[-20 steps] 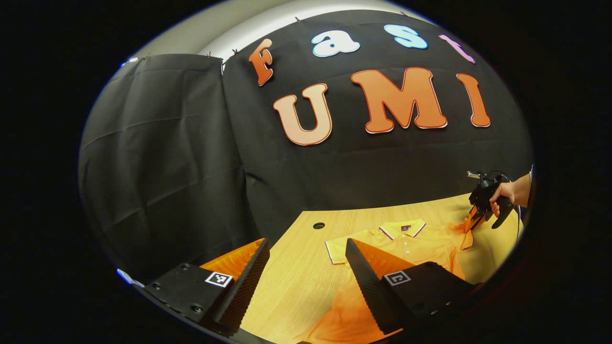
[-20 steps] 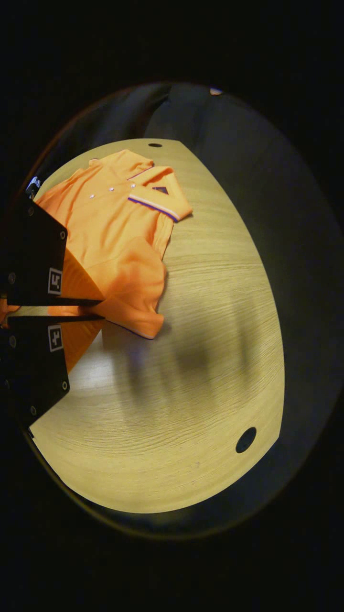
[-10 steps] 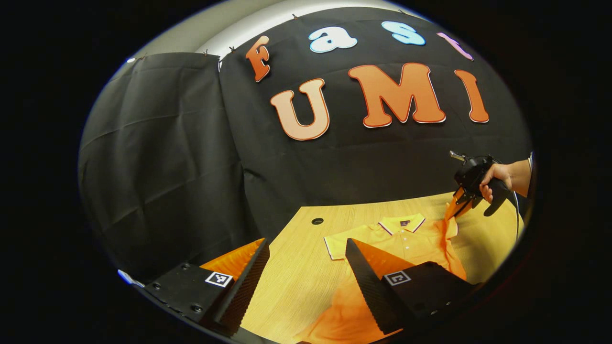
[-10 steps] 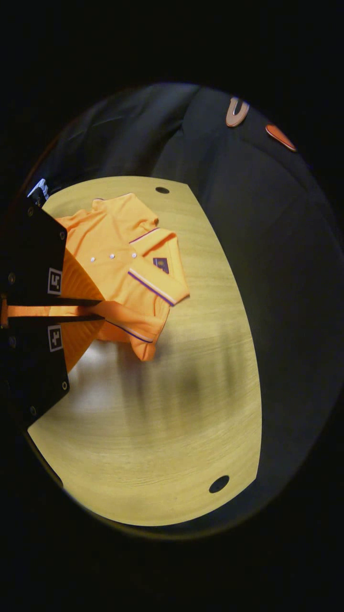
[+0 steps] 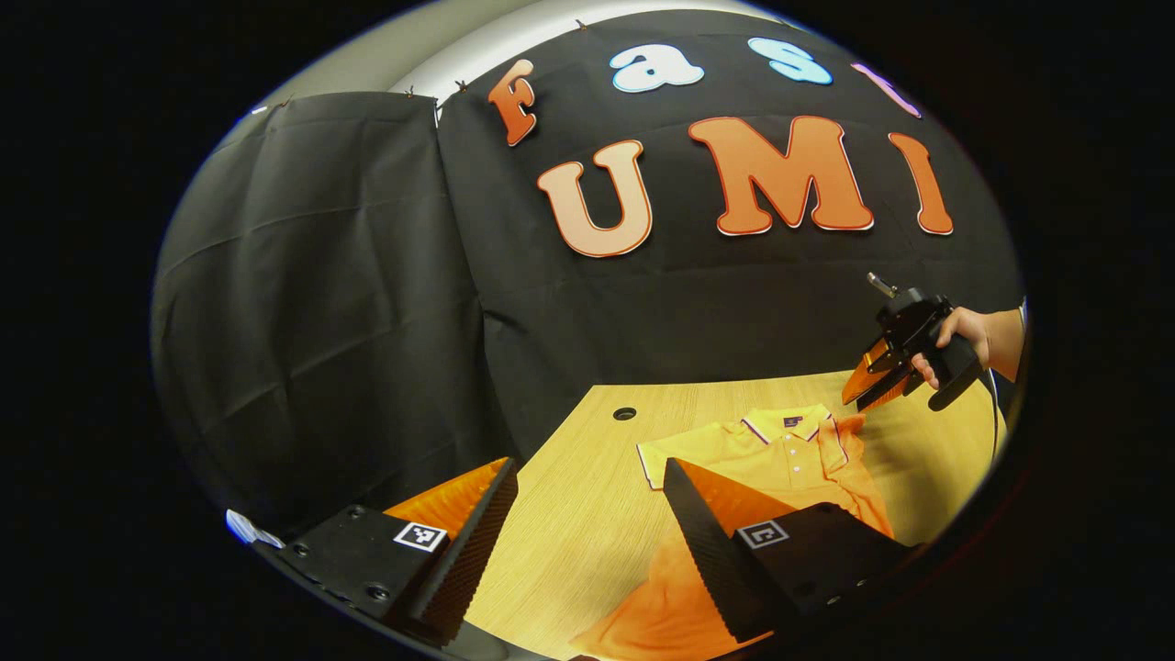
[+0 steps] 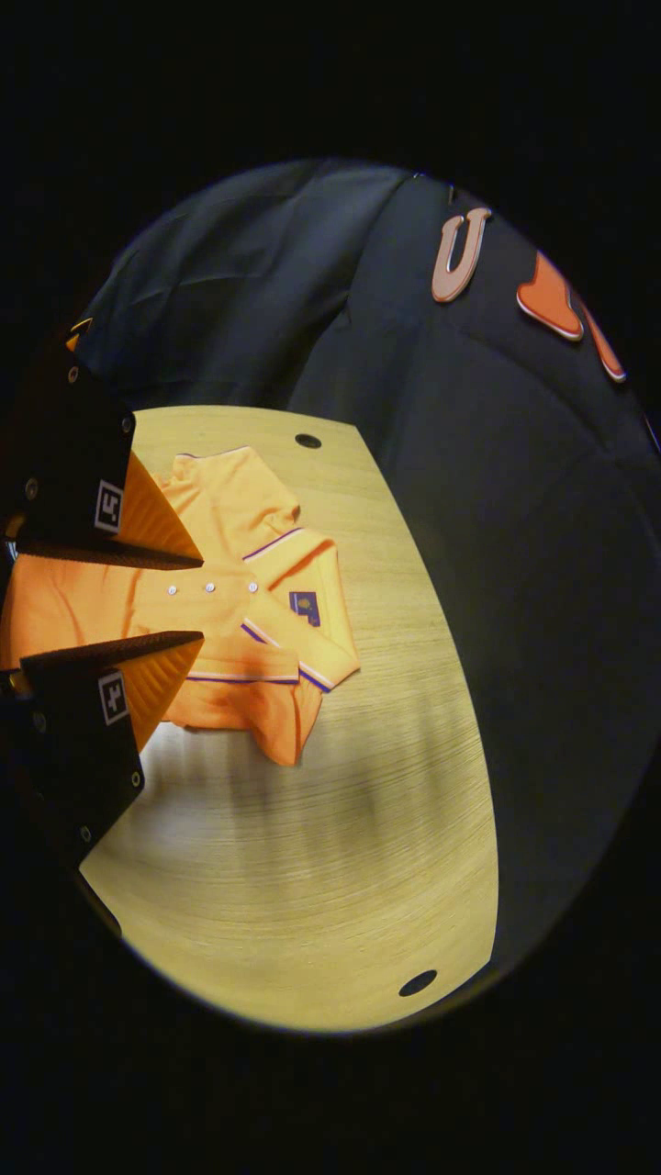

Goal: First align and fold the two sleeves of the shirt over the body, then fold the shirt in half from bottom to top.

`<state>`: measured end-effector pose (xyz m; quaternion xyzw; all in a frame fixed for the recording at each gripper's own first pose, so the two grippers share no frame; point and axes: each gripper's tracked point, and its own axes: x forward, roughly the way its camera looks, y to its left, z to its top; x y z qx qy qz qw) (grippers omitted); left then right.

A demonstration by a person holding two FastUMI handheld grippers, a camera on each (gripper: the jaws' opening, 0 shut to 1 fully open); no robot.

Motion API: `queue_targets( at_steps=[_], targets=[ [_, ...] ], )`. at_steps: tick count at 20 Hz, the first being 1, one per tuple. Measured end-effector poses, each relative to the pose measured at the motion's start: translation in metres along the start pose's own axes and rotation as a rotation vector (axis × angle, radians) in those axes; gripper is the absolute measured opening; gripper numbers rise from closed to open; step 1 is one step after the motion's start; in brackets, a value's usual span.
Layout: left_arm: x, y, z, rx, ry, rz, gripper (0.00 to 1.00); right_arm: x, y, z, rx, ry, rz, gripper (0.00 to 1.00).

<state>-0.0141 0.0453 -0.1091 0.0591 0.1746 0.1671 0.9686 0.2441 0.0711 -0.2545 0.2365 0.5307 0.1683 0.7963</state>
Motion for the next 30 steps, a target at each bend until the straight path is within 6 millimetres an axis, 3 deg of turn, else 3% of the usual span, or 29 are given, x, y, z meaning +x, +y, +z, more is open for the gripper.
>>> queue_targets(
  at_steps=[3, 4, 5, 10, 13, 19, 26, 30],
  targets=[
    [0.016, 0.003, 0.001, -0.030, 0.012, -0.013, 0.99, -0.018, 0.001, 0.004, -0.022, -0.042, -0.005, 0.54],
    [0.025, 0.005, 0.000, -0.042, 0.025, -0.020, 0.99, -0.026, -0.002, 0.007, -0.040, -0.064, -0.021, 0.46],
    [0.035, 0.005, -0.001, -0.059, 0.039, -0.038, 0.99, -0.034, -0.003, 0.008, -0.059, -0.090, -0.031, 0.62],
    [0.103, 0.003, -0.002, -0.088, 0.113, -0.126, 0.99, -0.084, -0.008, 0.005, -0.095, -0.223, -0.094, 0.81],
    [0.143, -0.013, -0.012, -0.081, 0.183, -0.222, 0.99, -0.118, -0.011, -0.003, -0.097, -0.316, -0.149, 0.90],
    [0.215, -0.048, -0.036, -0.099, 0.352, -0.385, 0.99, -0.182, -0.021, -0.029, -0.103, -0.513, -0.312, 0.95],
    [0.283, -0.090, -0.089, -0.035, 0.631, -0.541, 1.00, -0.250, -0.029, -0.085, -0.034, -0.724, -0.505, 0.95],
    [0.321, -0.107, -0.106, 0.030, 0.679, -0.558, 0.96, -0.292, -0.035, -0.121, -0.018, -0.820, -0.650, 0.95]
  ],
)
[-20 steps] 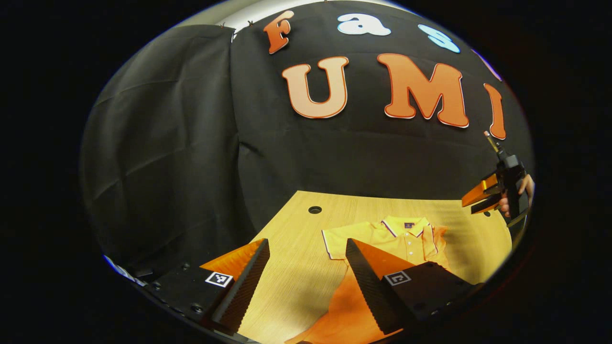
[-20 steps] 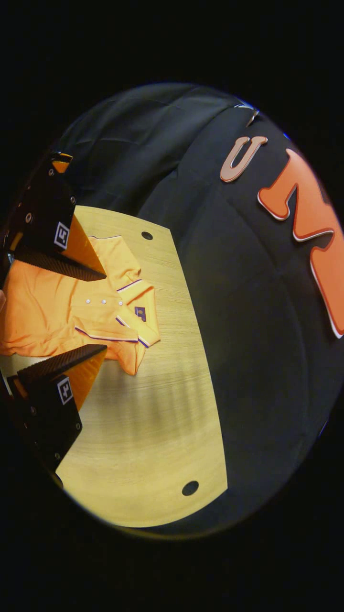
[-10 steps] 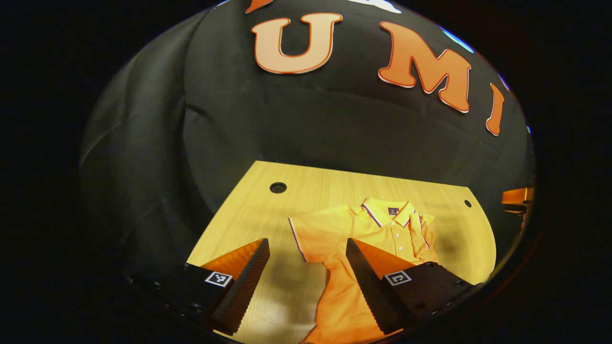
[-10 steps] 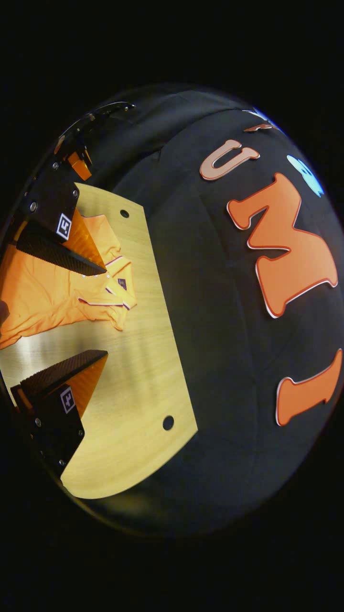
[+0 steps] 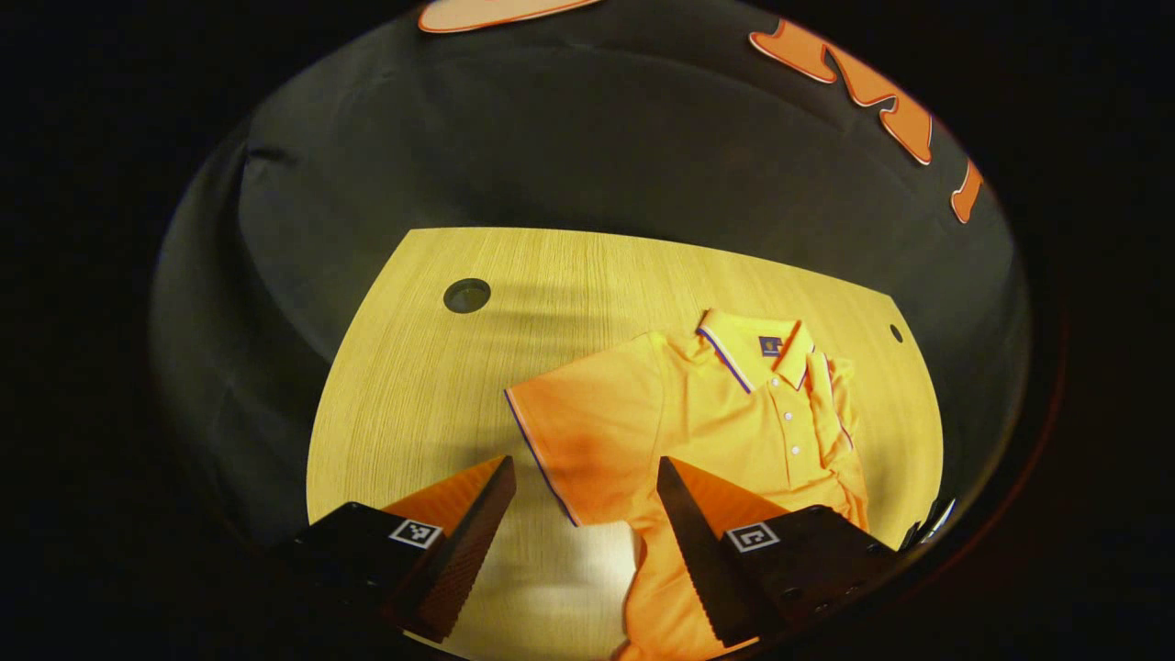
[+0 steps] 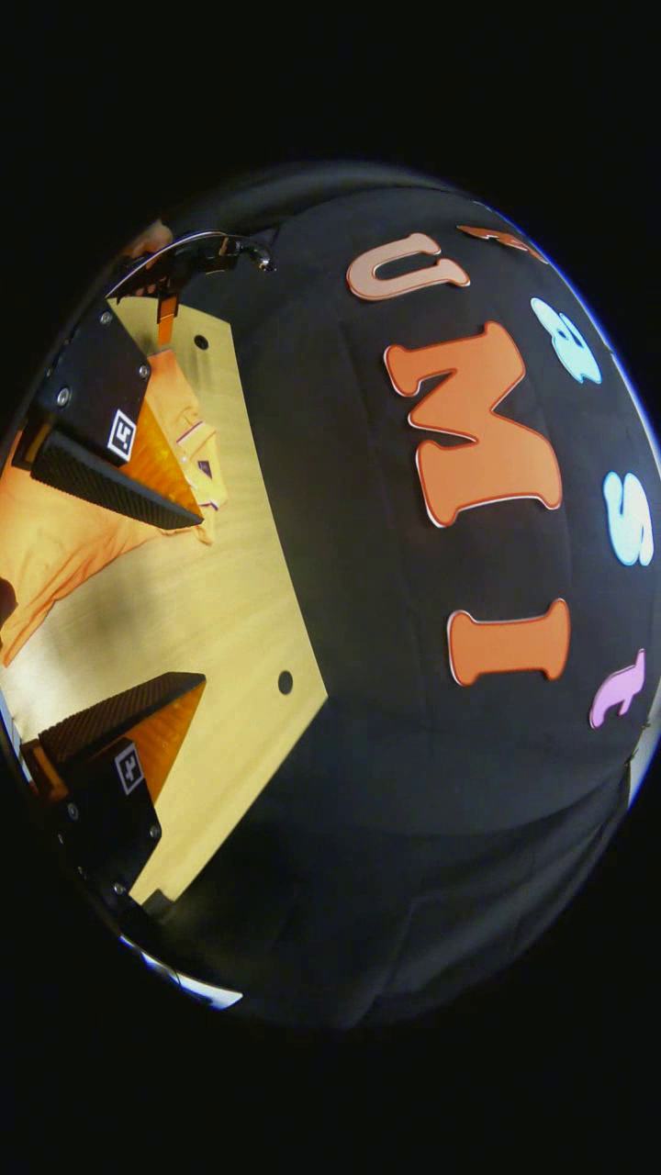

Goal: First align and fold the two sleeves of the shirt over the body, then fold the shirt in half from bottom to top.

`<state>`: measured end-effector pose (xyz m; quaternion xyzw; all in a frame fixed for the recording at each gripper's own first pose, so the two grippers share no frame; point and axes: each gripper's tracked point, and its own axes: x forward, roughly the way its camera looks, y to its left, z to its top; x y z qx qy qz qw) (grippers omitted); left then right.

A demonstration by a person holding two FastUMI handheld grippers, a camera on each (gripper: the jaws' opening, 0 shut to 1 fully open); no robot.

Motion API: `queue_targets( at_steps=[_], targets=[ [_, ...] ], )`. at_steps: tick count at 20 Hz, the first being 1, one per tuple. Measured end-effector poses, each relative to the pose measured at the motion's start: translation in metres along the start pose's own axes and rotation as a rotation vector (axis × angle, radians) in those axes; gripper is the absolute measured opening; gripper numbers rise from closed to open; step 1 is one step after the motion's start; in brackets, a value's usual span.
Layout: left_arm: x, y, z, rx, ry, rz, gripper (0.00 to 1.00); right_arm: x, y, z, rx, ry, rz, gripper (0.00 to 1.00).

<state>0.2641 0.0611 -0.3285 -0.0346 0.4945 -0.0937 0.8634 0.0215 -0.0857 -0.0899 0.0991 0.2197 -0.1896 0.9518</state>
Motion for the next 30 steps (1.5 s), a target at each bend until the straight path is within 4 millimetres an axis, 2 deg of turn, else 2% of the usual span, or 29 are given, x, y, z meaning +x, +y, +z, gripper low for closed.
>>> queue_targets(
  at_steps=[1, 4, 5, 7, 10, 11, 13, 14, 15, 17, 18, 19, 21, 23, 26, 30],
  targets=[
    [0.011, 0.004, 0.001, 0.007, 0.030, 0.008, 0.99, -0.010, -0.009, 0.001, -0.008, -0.016, -0.031, 0.95],
    [0.036, 0.010, -0.007, 0.028, 0.143, 0.014, 0.94, -0.036, -0.025, 0.005, -0.017, -0.039, -0.082, 0.95],
    [0.046, 0.012, -0.009, 0.041, 0.168, 0.027, 0.96, -0.043, -0.031, 0.008, -0.013, -0.047, -0.095, 0.95],
    [0.056, 0.016, -0.010, 0.068, 0.212, 0.057, 0.95, -0.057, -0.042, 0.009, -0.005, -0.061, -0.118, 0.95],
    [0.081, 0.018, -0.016, 0.098, 0.280, 0.084, 0.94, -0.074, -0.055, 0.007, 0.012, -0.070, -0.148, 0.95],
    [0.086, 0.021, -0.021, 0.096, 0.312, 0.095, 0.82, -0.079, -0.059, 0.005, 0.022, -0.072, -0.156, 0.95],
    [0.090, 0.016, -0.014, 0.090, 0.318, 0.092, 0.65, -0.089, -0.070, 0.002, 0.021, -0.080, -0.180, 0.95],
    [0.089, 0.017, -0.017, 0.087, 0.332, 0.091, 0.67, -0.091, -0.075, 0.000, 0.016, -0.080, -0.195, 0.95],
    [0.085, 0.012, -0.011, 0.054, 0.322, 0.077, 0.64, -0.095, -0.079, -0.003, 0.016, -0.075, -0.204, 0.95],
    [0.091, 0.009, -0.017, 0.048, 0.329, 0.077, 0.27, -0.100, -0.086, -0.006, 0.029, -0.071, -0.221, 0.95],
    [0.088, 0.007, -0.020, 0.072, 0.346, 0.070, 0.18, -0.102, -0.088, -0.009, 0.035, -0.066, -0.226, 0.95],
    [0.084, 0.003, -0.017, 0.084, 0.339, 0.048, 0.14, -0.102, -0.090, -0.012, 0.036, -0.063, -0.227, 0.95],
    [0.080, -0.004, 0.002, 0.119, 0.279, 0.041, 0.14, -0.103, -0.096, -0.015, 0.035, -0.055, -0.237, 0.95],
    [0.067, -0.014, 0.021, 0.175, 0.221, 0.036, 0.14, -0.100, -0.095, -0.014, 0.051, -0.057, -0.231, 0.95],
    [0.047, -0.040, 0.037, 0.245, 0.180, 0.004, 0.14, -0.091, -0.091, -0.013, 0.056, -0.051, -0.201, 0.95],
    [0.037, -0.076, 0.048, 0.295, 0.141, -0.037, 0.14, -0.085, -0.085, -0.010, 0.048, -0.049, -0.176, 0.95]
  ],
)
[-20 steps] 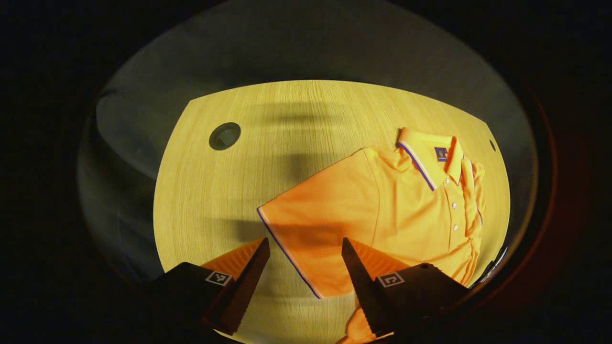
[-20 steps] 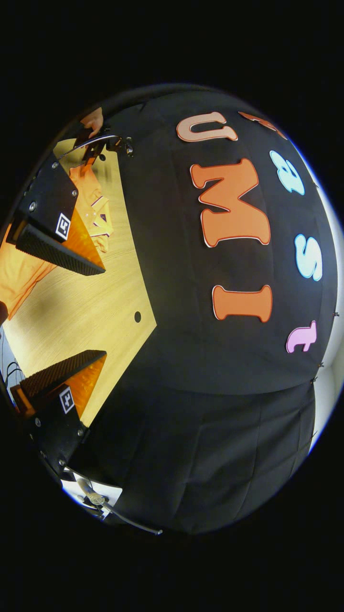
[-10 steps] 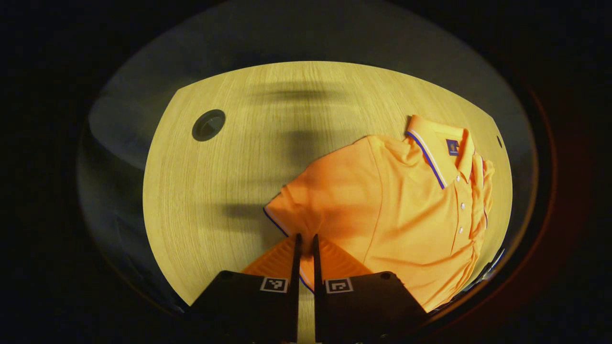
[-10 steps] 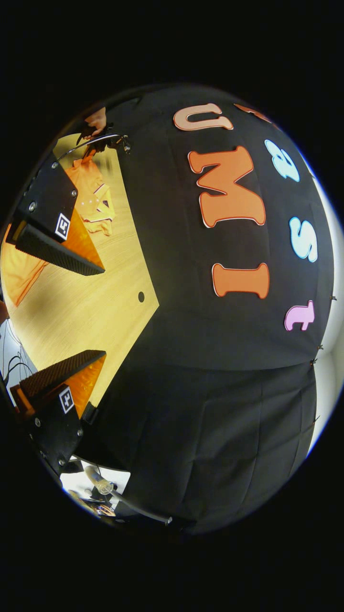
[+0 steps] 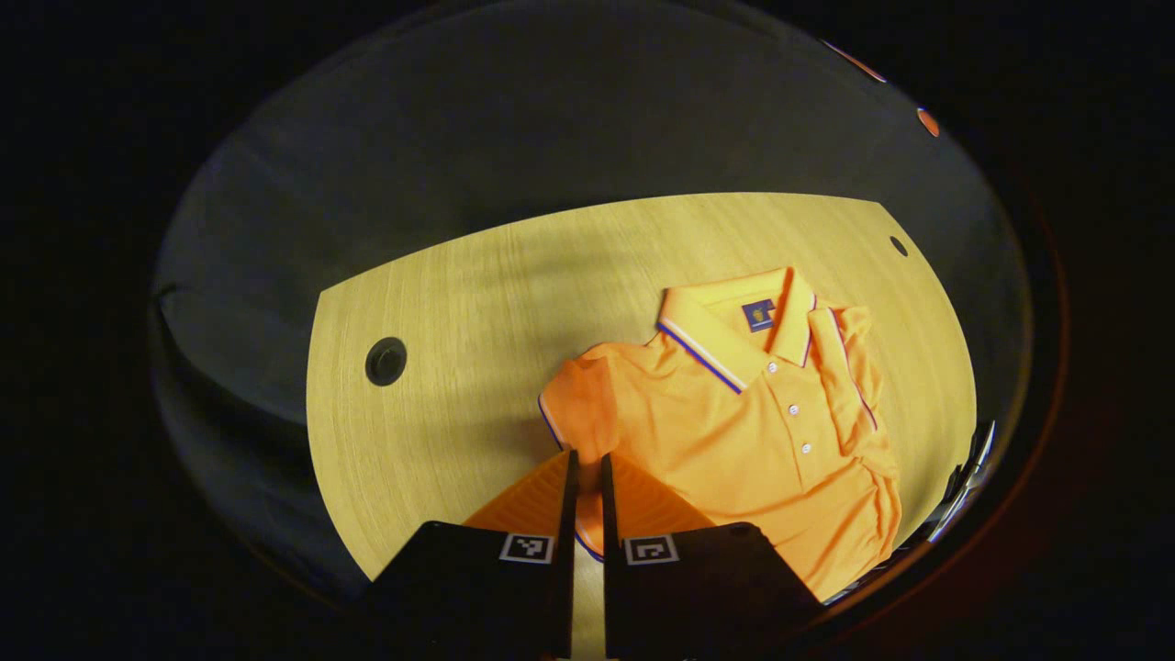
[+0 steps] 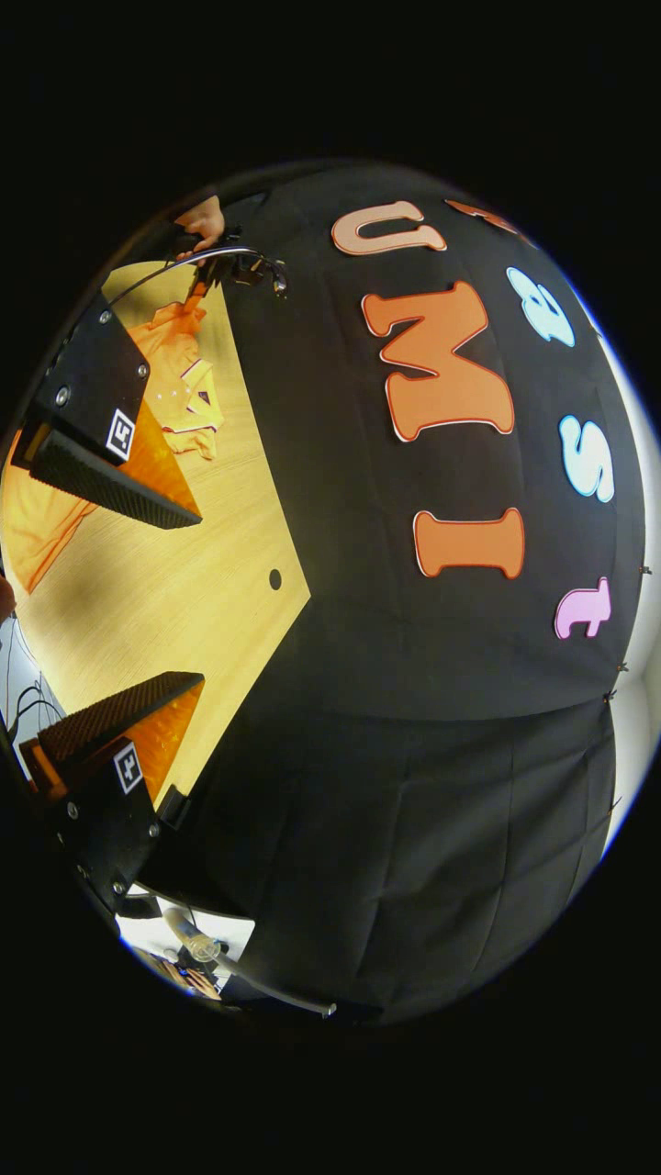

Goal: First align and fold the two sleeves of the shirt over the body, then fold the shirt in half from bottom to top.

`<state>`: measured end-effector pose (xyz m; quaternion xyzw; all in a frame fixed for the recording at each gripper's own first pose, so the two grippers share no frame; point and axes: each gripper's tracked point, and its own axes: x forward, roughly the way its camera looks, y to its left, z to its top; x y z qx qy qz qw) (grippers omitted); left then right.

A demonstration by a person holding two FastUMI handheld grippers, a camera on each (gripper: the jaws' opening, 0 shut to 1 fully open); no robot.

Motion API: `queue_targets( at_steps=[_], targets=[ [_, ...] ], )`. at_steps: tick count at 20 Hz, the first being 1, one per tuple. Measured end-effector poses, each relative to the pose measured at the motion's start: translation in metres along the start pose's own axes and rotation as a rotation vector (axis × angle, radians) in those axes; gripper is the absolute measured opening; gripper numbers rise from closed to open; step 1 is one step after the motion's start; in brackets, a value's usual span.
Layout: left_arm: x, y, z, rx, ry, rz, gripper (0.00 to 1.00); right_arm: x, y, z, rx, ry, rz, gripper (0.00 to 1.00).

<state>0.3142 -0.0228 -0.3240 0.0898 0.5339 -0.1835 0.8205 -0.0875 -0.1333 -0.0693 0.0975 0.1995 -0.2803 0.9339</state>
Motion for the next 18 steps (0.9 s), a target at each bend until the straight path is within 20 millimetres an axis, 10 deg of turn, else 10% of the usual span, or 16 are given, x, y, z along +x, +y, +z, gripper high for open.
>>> queue_targets(
  at_steps=[6, 11, 18],
  targets=[
    [-0.003, -0.061, 0.022, 0.077, -0.054, -0.088, 0.14, -0.009, -0.008, -0.011, 0.014, 0.022, -0.013, 0.95],
    [-0.014, -0.116, 0.020, 0.105, -0.107, -0.258, 0.55, -0.022, -0.014, -0.029, 0.018, 0.051, -0.038, 0.95],
    [-0.084, -0.104, 0.012, 0.094, -0.334, -0.200, 0.97, -0.018, 0.004, -0.024, -0.042, 0.000, 0.037, 0.95]
  ],
)
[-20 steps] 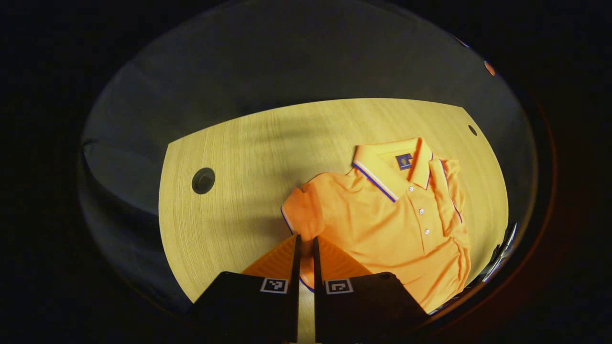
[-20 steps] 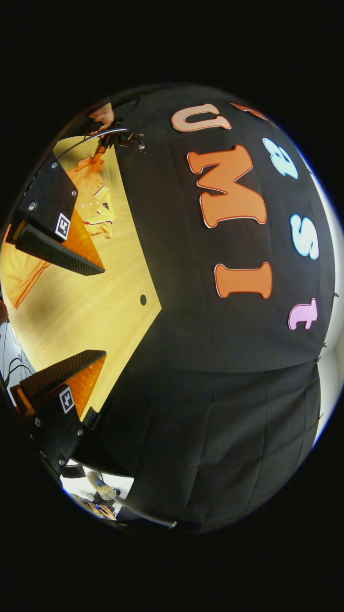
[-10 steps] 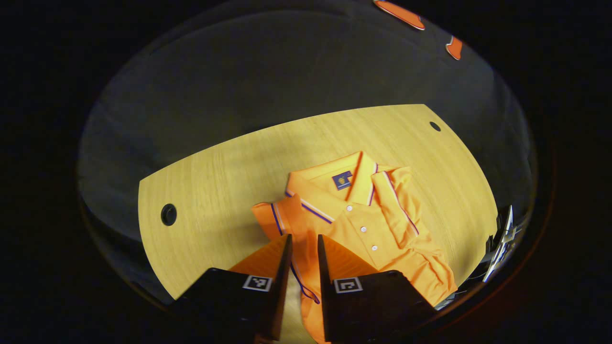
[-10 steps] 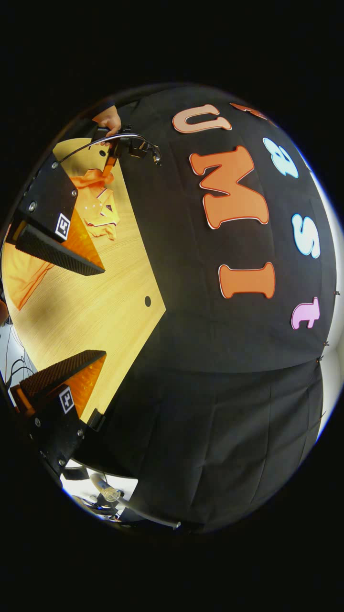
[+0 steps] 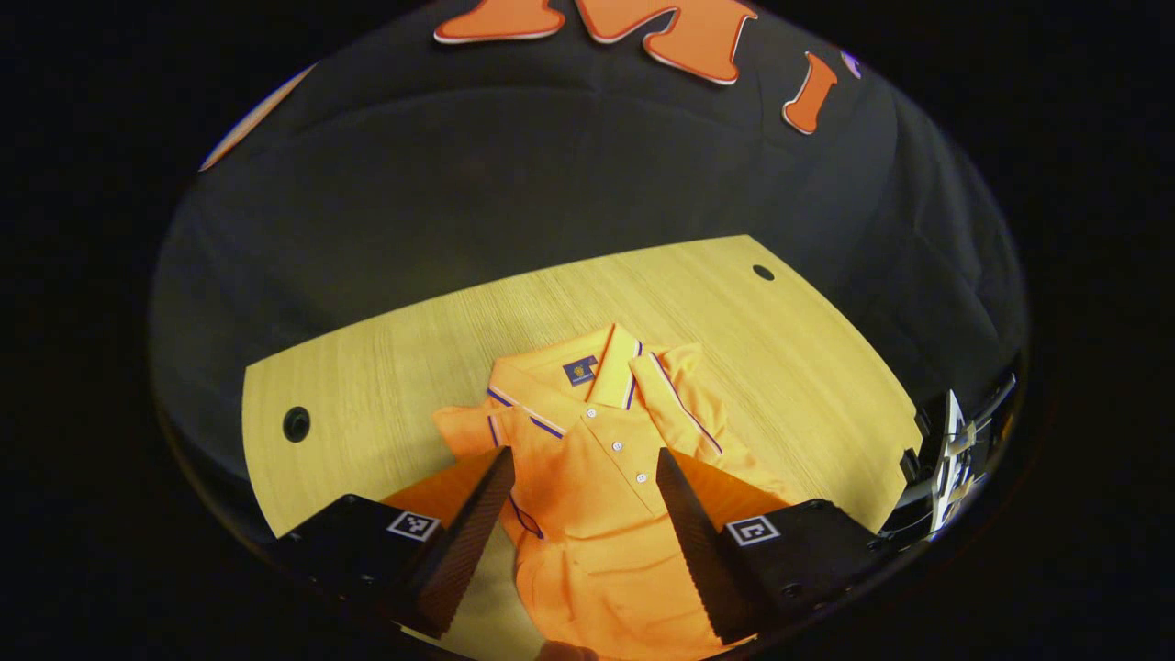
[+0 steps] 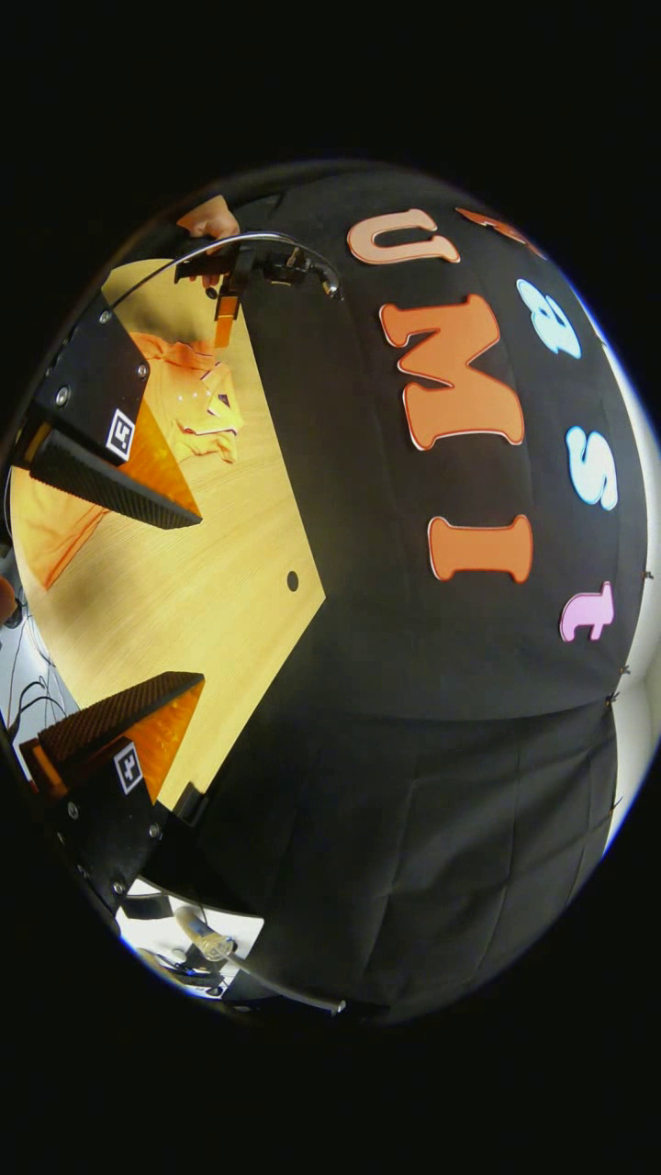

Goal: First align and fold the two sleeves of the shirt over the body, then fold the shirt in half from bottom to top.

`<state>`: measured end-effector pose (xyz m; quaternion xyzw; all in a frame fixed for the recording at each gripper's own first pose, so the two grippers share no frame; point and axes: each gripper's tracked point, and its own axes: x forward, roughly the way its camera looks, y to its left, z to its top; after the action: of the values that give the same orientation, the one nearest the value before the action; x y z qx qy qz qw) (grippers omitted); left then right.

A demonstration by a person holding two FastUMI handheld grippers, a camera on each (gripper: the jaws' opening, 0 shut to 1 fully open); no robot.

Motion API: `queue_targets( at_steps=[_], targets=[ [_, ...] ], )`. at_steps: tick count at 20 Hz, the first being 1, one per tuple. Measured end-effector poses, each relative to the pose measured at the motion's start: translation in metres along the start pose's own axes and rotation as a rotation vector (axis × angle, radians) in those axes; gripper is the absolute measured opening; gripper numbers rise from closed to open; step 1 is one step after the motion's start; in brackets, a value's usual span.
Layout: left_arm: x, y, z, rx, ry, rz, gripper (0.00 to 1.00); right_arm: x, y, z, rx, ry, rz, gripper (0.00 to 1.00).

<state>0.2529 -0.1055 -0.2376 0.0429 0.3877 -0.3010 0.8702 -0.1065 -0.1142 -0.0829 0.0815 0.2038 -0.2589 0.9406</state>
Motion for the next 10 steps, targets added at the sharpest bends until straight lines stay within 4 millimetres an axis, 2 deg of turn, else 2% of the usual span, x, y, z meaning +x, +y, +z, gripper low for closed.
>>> queue_targets(
  at_steps=[4, 5, 6, 10],
  targets=[
    [-0.081, -0.004, 0.019, -0.046, -0.199, 0.081, 0.97, 0.008, 0.027, 0.019, -0.072, -0.079, 0.126, 0.95],
    [-0.103, -0.006, 0.022, -0.048, -0.244, 0.107, 0.99, 0.007, 0.033, 0.025, -0.088, -0.111, 0.158, 1.00],
    [-0.125, -0.009, 0.023, -0.051, -0.292, 0.133, 0.99, 0.007, 0.040, 0.029, -0.103, -0.138, 0.188, 0.95],
    [-0.205, -0.018, 0.014, -0.080, -0.510, 0.232, 0.98, -0.001, 0.070, 0.033, -0.152, -0.224, 0.335, 0.95]
  ],
)
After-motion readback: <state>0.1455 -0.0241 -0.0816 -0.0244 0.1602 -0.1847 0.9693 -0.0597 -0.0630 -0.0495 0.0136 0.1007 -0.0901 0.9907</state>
